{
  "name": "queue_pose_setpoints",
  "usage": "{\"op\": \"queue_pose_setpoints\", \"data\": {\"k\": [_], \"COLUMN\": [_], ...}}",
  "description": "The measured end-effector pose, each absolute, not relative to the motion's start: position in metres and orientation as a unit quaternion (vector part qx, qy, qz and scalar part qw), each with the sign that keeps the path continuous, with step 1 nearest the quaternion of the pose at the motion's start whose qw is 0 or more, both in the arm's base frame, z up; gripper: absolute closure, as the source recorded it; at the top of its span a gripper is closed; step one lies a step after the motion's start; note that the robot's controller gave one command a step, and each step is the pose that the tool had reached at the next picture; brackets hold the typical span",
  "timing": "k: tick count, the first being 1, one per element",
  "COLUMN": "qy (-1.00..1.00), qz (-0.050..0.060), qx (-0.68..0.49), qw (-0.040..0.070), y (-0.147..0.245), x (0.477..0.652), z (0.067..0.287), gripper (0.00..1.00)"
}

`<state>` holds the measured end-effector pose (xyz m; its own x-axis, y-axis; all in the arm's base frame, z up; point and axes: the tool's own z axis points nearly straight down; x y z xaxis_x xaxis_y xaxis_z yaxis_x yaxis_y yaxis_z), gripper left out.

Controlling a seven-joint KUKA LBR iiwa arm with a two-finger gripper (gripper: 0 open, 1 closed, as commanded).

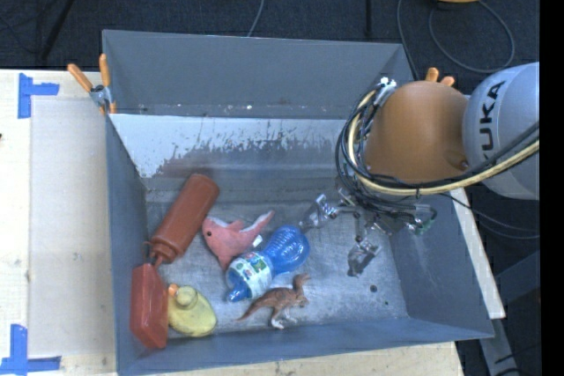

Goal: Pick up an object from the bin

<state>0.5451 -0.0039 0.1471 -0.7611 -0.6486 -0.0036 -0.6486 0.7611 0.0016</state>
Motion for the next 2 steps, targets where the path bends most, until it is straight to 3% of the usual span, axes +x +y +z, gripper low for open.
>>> {"op": "queue_pose_setpoints", "data": {"k": [1, 2], "qy": [0.922, 0.793], "qz": [-0.002, -0.001], "qx": [-0.386, -0.609], "qw": [0.001, -0.001], "y": [0.030, 0.067], "x": [0.545, 0.551], "z": [0.100, 0.073], "gripper": [0.00, 1.00]}}
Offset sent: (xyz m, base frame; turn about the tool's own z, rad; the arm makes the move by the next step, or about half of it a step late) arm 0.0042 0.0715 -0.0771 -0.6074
